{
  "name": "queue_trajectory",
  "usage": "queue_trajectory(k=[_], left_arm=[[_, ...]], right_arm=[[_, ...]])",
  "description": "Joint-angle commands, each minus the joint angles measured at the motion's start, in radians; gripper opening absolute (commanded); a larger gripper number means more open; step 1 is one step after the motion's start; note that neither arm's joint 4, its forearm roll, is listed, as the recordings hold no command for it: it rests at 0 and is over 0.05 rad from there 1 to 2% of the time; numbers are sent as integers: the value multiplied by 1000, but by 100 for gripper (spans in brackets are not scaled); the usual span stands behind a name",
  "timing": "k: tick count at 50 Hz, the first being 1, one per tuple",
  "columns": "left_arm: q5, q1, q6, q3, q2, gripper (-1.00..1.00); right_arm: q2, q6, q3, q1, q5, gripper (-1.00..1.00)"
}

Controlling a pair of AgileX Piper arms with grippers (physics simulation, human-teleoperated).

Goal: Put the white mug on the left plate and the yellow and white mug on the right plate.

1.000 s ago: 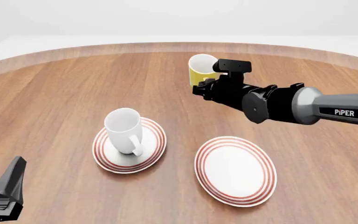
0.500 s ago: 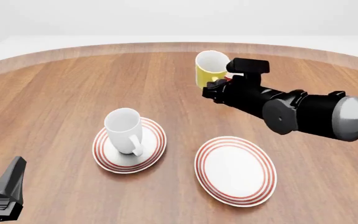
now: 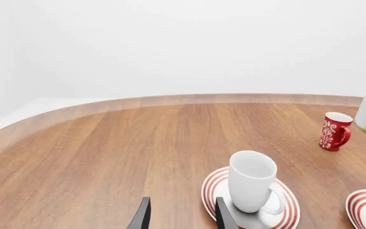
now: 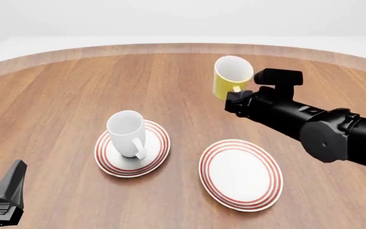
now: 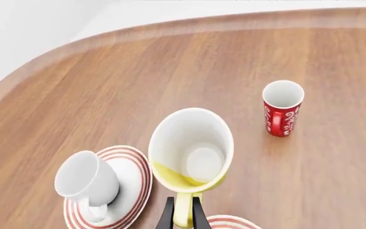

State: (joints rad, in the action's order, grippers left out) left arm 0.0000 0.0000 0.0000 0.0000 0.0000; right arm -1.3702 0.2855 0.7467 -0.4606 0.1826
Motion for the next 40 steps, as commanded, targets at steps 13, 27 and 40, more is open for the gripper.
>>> queue_trajectory(k=[13, 27, 40], left_arm=[[0, 0, 0, 0, 0, 100], [0, 0, 0, 0, 0, 100], [0, 0, 0, 0, 0, 100]], right_arm=[[229, 9, -143, 13, -51, -100], [331, 12, -205, 15, -83, -100], [385, 24, -280, 12, -79, -100]])
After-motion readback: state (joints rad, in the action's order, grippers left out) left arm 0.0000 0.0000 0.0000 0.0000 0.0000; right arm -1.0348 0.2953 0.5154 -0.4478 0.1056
